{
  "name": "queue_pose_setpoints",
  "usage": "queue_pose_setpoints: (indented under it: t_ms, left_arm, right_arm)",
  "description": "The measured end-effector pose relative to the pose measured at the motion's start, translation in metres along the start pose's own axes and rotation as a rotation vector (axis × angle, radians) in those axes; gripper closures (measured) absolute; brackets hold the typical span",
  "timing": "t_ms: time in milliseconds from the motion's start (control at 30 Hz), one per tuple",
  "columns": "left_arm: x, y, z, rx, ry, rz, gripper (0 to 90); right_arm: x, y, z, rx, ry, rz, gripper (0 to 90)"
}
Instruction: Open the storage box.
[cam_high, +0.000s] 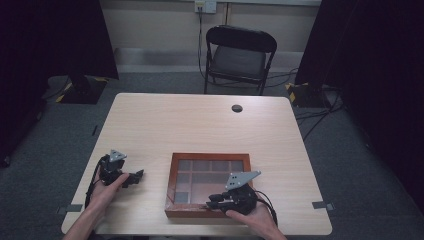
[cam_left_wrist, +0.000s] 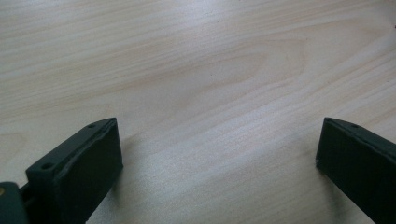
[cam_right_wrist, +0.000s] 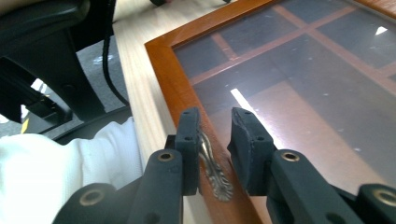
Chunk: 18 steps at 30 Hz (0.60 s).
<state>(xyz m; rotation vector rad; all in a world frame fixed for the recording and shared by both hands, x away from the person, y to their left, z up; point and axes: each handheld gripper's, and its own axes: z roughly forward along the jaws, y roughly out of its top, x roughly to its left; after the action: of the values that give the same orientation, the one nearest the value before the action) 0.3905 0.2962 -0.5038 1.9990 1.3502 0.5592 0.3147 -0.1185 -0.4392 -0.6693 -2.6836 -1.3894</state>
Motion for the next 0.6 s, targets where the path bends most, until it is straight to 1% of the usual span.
queue_pose_setpoints:
  t_ms: [167, 233, 367, 433, 533, 600]
  left_arm:
    - [0.0000, 0.0000, 0.0000, 0.000, 0.000, 0.000, 0.0]
    - [0.0000, 0.0000, 0.0000, 0.000, 0.000, 0.000, 0.0]
    - [0.0000, 0.0000, 0.0001, 0.000, -0.001, 0.000, 0.0]
    - [0.0000, 0.0000, 0.0001, 0.000, -0.001, 0.000, 0.0]
    - [0.0000, 0.0000, 0.0001, 0.000, -0.001, 0.000, 0.0]
    - [0.0000, 0.0000, 0.0001, 0.000, -0.001, 0.000, 0.0]
  right_arm:
    - [0.0002, -0.0004, -0.0006, 0.000, 0.004, -0.017, 73.9]
    - [-0.0002, -0.0014, -0.0004, -0.002, 0.011, -0.016, 74.0]
    - [0.0008, -0.0031, 0.0015, 0.012, 0.013, -0.026, 74.9]
    - [0.0002, -0.0040, 0.0019, 0.009, 0.020, -0.023, 75.4]
    - [0.0009, -0.0036, 0.0018, 0.020, 0.031, -0.046, 80.3]
    - [0.0013, -0.0035, 0.0017, 0.022, 0.030, -0.054, 80.7]
